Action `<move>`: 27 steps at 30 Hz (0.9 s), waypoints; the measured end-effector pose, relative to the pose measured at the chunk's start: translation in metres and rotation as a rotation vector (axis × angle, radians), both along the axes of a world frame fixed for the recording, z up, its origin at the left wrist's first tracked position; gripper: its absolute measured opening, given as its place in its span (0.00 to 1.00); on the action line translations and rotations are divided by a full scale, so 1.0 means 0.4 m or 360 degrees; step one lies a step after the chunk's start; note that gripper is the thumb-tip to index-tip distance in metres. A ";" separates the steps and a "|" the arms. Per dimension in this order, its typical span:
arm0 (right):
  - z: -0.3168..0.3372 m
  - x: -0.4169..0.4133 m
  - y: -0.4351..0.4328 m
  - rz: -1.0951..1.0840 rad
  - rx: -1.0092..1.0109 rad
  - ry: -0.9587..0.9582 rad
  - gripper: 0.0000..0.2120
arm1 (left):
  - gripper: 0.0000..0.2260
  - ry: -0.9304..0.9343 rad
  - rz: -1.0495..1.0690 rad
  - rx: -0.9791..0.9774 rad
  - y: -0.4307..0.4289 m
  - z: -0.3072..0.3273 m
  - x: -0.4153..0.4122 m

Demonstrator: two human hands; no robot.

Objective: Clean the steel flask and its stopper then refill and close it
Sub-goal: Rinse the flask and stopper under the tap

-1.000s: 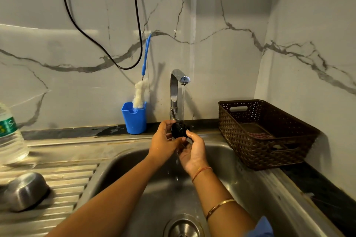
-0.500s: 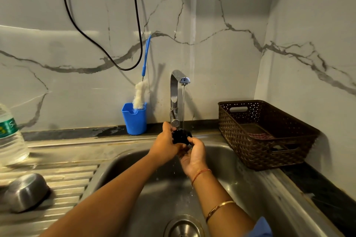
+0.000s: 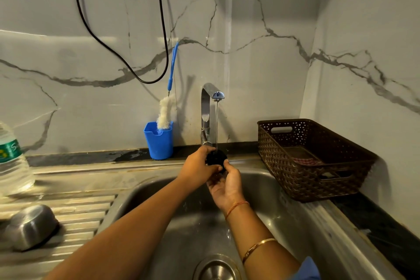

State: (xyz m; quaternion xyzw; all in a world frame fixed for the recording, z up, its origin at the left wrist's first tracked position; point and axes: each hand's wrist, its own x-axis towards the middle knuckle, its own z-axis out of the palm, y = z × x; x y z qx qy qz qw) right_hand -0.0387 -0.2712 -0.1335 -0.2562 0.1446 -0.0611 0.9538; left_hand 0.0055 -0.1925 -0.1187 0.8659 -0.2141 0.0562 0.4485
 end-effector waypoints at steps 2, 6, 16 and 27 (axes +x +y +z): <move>0.000 -0.001 -0.001 -0.0001 0.0019 0.0018 0.10 | 0.20 -0.0008 0.0002 -0.0011 -0.007 -0.005 0.002; -0.003 0.003 -0.003 -0.0003 0.0044 0.0032 0.11 | 0.19 0.0047 0.0006 -0.0002 -0.010 0.001 0.005; 0.001 -0.007 -0.001 0.0056 0.0148 0.0015 0.14 | 0.15 -0.0131 -0.0023 0.0079 -0.040 0.001 -0.003; 0.002 0.003 0.006 0.0168 -0.0116 0.0215 0.28 | 0.23 -0.0108 0.0093 0.0088 -0.010 -0.015 0.006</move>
